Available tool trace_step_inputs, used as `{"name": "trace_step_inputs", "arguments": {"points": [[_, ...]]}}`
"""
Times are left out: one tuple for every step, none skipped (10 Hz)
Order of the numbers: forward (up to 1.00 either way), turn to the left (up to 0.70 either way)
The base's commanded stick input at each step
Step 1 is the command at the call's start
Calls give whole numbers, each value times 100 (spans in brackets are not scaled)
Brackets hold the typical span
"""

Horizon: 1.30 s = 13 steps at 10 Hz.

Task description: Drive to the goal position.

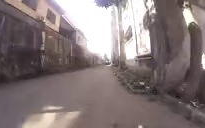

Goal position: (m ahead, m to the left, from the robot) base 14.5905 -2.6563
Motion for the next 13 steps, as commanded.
{"name": "trace_step_inputs", "arguments": {"points": [[100,0],[100,0],[100,0],[100,0],[100,0],[100,0],[100,0],[100,0],[100,0],[100,0],[100,0],[100,27],[100,27]]}}
